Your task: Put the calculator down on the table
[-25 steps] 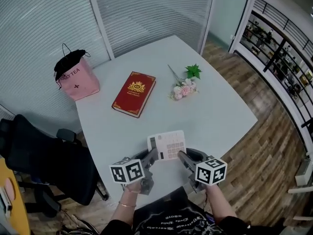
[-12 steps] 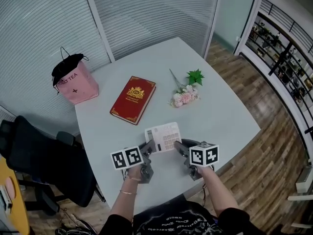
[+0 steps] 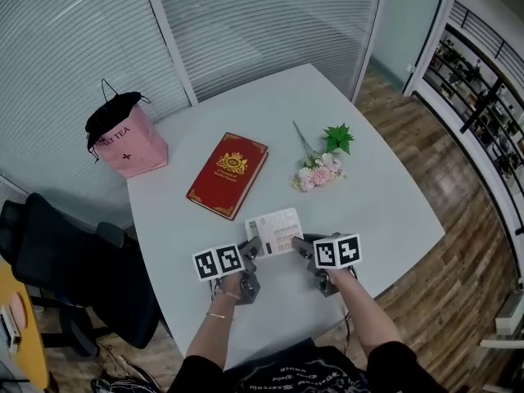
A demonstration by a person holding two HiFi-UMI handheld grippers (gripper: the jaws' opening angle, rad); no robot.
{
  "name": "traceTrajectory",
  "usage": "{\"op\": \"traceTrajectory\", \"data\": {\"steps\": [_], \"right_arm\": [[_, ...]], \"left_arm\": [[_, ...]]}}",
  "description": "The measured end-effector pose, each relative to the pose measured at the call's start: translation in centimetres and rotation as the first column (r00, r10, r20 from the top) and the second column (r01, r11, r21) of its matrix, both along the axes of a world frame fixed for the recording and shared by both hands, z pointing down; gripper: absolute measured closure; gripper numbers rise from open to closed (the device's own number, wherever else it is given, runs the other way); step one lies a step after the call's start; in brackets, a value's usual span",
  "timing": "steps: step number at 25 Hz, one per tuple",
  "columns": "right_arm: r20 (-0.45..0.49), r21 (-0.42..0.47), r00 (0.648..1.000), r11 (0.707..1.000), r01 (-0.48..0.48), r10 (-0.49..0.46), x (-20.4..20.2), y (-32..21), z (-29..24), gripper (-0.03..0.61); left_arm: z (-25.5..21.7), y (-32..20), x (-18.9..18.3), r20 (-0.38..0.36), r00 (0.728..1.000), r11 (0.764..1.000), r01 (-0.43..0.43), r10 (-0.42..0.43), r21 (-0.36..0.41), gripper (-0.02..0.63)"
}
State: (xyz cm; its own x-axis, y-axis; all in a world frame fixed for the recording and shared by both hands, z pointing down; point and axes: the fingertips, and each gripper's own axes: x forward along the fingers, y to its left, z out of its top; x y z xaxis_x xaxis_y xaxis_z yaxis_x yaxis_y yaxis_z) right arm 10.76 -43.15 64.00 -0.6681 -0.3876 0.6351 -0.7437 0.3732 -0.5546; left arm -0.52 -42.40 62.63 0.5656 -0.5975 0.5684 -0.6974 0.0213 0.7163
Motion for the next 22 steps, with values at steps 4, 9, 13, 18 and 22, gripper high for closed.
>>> {"op": "traceTrajectory", "data": {"steps": [4, 9, 13, 18, 22], "right_arm": [[-0.026, -0.031, 1.000, 0.999, 0.015, -0.015, 0.0, -1.5, 1.6, 0.454], [-0.064, -0.049, 0.997, 0.998, 0.046, -0.049, 0.3, -3.0, 2.8, 0.453], [-0.072, -0.064, 0.995, 0.996, 0.063, -0.068, 0.3, -4.1, 3.1, 0.453], [-0.063, -0.094, 0.995, 0.993, 0.071, -0.078, 0.1, -4.9, 3.5, 0.449], [-0.087, -0.101, 0.993, 0.993, 0.065, -0.074, 0.4, -5.0, 4.0, 0.446]], "left_arm": [[1.6, -1.3, 0.0, 0.004, 1.000, 0.999, 0.023, -0.023, -0.025, 0.537], [2.8, -2.7, 0.2, 0.014, 0.999, 0.998, 0.032, -0.031, -0.047, 0.537], [3.3, -3.8, 0.2, 0.018, 0.999, 0.998, 0.040, -0.039, -0.058, 0.535], [3.7, -4.5, 0.0, 0.037, 0.998, 0.994, 0.050, -0.047, -0.093, 0.532], [3.8, -4.7, 0.3, 0.059, 0.997, 0.994, 0.047, -0.042, -0.103, 0.532]]}}
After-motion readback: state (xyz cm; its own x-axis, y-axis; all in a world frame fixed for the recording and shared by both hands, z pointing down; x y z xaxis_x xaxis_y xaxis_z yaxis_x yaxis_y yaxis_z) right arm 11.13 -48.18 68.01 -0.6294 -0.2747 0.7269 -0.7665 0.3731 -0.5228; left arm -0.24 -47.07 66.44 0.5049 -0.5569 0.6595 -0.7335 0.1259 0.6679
